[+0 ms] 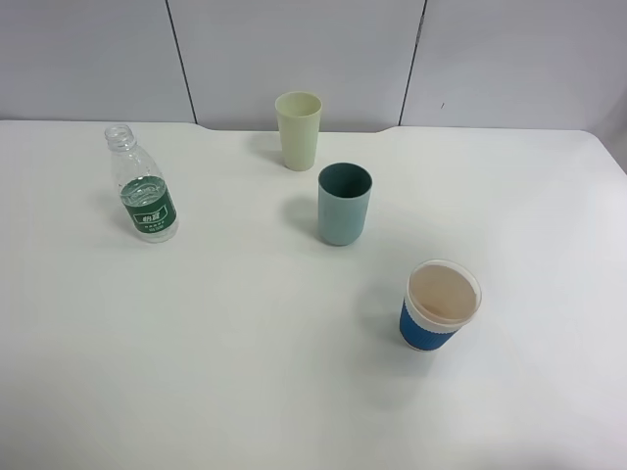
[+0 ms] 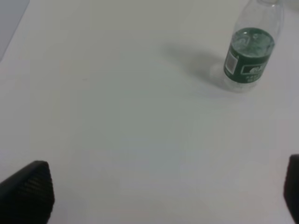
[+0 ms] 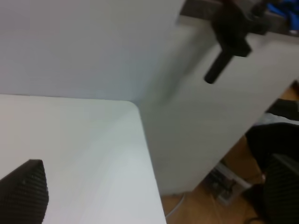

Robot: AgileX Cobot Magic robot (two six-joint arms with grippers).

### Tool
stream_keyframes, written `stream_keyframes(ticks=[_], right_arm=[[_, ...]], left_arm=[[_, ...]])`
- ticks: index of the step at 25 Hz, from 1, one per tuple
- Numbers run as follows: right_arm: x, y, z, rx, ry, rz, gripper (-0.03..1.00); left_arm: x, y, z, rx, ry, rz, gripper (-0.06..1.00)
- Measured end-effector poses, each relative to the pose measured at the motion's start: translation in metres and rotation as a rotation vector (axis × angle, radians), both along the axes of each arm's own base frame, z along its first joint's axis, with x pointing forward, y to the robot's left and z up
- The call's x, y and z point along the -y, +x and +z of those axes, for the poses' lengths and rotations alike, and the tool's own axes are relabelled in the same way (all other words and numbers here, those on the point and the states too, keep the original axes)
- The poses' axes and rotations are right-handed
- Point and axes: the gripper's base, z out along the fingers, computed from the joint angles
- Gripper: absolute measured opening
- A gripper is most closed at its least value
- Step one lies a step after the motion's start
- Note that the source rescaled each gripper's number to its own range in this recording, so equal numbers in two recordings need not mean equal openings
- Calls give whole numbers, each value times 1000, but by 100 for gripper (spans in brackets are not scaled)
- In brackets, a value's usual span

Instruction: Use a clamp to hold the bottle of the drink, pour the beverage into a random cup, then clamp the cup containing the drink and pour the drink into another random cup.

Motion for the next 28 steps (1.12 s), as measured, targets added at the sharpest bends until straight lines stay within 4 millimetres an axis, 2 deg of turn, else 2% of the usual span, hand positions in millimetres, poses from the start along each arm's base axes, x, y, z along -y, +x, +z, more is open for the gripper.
stream_keyframes(ticks=[10,17,21,28], right_arm=[[0,-88,-20,131,26,-71,100],[-4,-137,-46,161,50,-79,100],[-9,-150,-63,108,60,-35,100],[-24,-142,-83,-44,137,123,100]], left_arm=[[0,0,0,0,0,0,100],[0,0,0,0,0,0,100],[0,0,0,0,0,0,100],[0,0,0,0,0,0,100]])
